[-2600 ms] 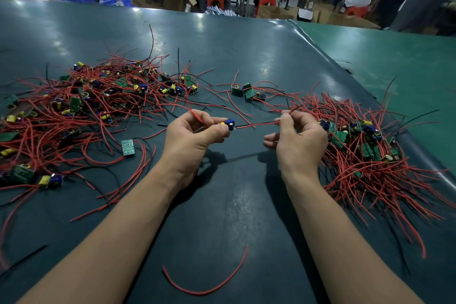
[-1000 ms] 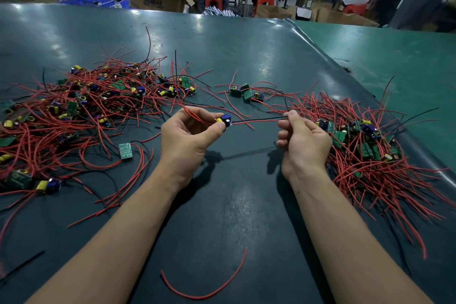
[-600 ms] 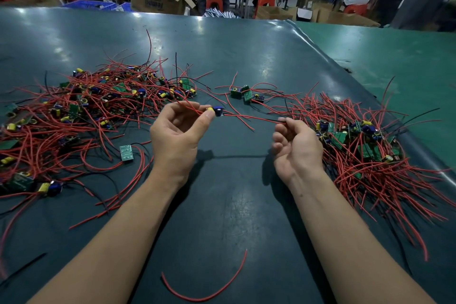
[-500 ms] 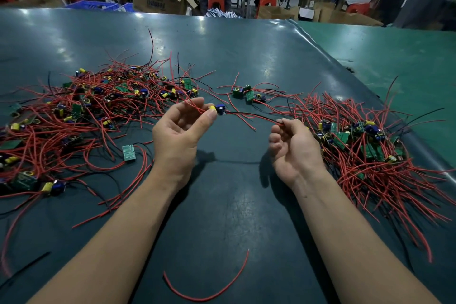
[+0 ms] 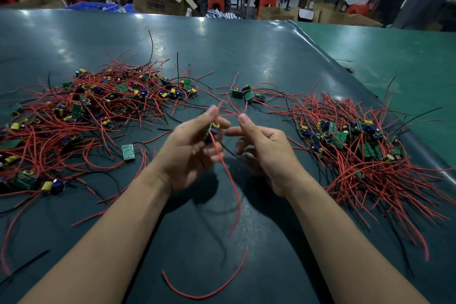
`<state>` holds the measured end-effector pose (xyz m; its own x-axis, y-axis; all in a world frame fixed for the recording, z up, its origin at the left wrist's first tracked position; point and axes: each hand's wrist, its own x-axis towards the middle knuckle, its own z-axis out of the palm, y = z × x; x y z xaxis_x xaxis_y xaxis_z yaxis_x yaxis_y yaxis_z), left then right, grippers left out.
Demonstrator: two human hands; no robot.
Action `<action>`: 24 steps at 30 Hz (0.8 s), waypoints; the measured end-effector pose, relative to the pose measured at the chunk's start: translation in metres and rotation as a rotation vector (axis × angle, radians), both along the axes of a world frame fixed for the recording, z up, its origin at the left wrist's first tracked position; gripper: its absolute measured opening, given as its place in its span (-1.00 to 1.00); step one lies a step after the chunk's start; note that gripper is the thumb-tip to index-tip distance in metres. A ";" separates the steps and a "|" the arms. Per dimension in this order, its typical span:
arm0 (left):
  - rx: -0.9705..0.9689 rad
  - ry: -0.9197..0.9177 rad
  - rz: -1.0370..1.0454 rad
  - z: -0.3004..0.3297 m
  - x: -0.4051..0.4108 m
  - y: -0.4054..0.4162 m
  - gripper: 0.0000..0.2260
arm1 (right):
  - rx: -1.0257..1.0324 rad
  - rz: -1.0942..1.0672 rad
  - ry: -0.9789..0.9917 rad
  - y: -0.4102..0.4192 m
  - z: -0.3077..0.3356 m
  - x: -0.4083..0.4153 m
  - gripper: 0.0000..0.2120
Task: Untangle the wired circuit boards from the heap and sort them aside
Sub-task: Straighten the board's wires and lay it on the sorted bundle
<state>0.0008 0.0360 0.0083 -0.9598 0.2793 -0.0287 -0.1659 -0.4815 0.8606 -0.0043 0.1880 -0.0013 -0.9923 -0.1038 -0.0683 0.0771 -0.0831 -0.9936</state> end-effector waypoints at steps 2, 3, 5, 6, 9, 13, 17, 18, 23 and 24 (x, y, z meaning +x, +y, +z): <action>-0.048 0.019 -0.089 -0.003 0.001 0.001 -0.76 | -0.028 0.081 0.004 0.001 0.004 0.001 -0.60; -0.038 0.016 -0.128 -0.003 0.001 0.000 -0.76 | -0.043 0.104 0.021 0.002 0.005 0.001 -0.61; -0.041 0.003 -0.170 -0.004 0.000 0.000 -0.76 | -0.097 0.109 0.056 0.005 0.005 0.000 -0.66; -0.075 0.004 -0.160 -0.005 -0.001 0.001 -0.77 | -0.126 0.091 0.072 0.006 0.005 0.000 -0.69; -0.211 0.017 -0.088 -0.009 -0.002 0.006 -0.85 | -0.122 -0.008 0.092 0.009 0.002 -0.004 -0.79; -0.336 0.055 -0.041 -0.010 0.000 0.007 -0.78 | 0.203 -0.152 0.241 0.012 -0.003 -0.008 -0.69; -0.344 0.085 0.044 -0.012 -0.003 0.006 -0.74 | 0.406 -0.194 0.293 0.012 -0.008 -0.007 -0.68; -0.348 0.097 0.047 -0.013 -0.003 0.006 -0.74 | 0.420 -0.192 0.302 0.012 -0.008 -0.007 -0.69; -0.427 0.178 0.021 -0.017 0.002 0.011 -0.77 | 0.124 -0.059 0.192 0.012 -0.001 -0.006 -0.70; -0.435 0.178 0.021 -0.017 0.002 0.011 -0.72 | 0.107 -0.028 0.174 0.012 -0.001 -0.005 -0.76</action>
